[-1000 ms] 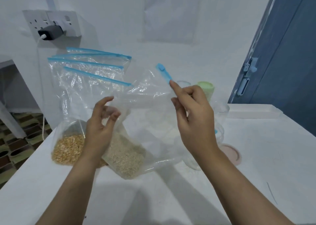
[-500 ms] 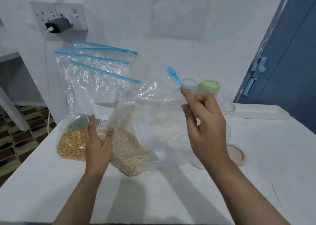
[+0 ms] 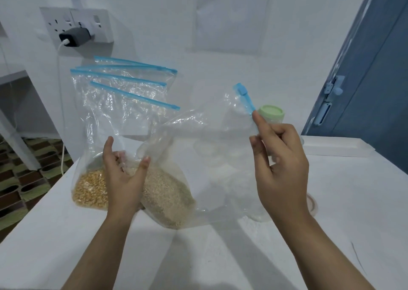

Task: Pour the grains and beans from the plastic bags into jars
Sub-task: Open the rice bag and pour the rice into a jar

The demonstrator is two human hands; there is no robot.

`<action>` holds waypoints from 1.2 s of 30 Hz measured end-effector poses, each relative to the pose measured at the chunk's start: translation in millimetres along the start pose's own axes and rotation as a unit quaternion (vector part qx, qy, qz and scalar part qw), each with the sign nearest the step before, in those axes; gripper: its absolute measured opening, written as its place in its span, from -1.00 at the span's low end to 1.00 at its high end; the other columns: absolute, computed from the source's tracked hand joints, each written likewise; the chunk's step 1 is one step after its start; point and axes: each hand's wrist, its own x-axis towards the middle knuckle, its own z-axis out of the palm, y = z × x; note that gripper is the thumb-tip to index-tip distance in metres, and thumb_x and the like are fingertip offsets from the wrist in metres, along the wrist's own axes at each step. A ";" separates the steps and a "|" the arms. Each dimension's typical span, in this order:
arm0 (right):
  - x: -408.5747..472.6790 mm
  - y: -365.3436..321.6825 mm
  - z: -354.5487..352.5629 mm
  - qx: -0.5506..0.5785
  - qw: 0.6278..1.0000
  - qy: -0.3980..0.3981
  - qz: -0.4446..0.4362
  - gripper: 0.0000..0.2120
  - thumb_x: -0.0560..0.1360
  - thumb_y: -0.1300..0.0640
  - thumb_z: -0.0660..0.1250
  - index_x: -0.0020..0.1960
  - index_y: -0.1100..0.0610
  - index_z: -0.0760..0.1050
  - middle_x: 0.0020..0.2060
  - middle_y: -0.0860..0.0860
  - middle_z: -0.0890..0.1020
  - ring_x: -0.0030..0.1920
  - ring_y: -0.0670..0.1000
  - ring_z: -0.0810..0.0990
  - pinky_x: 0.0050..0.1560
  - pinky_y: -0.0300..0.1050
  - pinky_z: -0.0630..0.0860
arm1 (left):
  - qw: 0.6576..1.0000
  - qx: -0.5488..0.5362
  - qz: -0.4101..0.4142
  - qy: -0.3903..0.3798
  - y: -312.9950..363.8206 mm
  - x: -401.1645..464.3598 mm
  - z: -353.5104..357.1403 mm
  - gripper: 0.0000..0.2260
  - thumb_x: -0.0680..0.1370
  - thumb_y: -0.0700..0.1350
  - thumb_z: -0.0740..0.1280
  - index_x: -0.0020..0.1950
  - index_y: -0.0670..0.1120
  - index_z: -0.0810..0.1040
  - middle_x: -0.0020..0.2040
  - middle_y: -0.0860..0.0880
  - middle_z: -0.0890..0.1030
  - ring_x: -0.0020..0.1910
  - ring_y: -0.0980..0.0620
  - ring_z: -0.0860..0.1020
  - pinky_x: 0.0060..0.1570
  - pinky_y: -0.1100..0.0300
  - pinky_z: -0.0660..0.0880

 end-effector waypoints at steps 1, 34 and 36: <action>-0.4 0.0 -0.6 0.000 1.000 -0.001 0.000 -0.58 0.57 0.39 0.28 0.42 0.23 0.44 -0.10 0.10 0.48 -0.05 -0.19 0.41 -0.02 -0.46 0.37 | 1.000 0.005 -0.001 -0.006 0.0 0.7 0.9 -0.28 0.51 -0.01 0.45 0.50 0.37 0.10 0.43 0.06 0.26 0.45 0.08 0.28 0.41 -0.07 0.34; 13.4 21.1 -23.8 0.015 0.988 -0.141 0.066 -0.54 0.61 0.37 0.25 0.47 0.07 0.41 -0.08 -0.05 0.58 0.00 -0.27 0.51 0.01 -0.53 0.36 | 0.986 -0.153 -0.046 -0.040 19.1 26.9 14.1 -0.70 0.58 -0.27 0.36 0.29 -0.03 0.54 0.10 0.08 0.60 0.13 0.22 0.55 0.16 0.36 0.48; 18.1 18.7 -24.0 0.015 0.989 -0.132 0.060 -0.55 0.62 0.33 0.27 0.46 0.06 0.42 -0.07 -0.09 0.58 0.01 -0.24 0.52 0.01 -0.53 0.38 | 0.986 -0.163 -0.025 -0.037 31.2 34.2 19.1 -0.67 0.57 -0.32 0.34 0.31 -0.08 0.52 0.06 0.09 0.59 0.07 0.26 0.56 0.09 0.41 0.48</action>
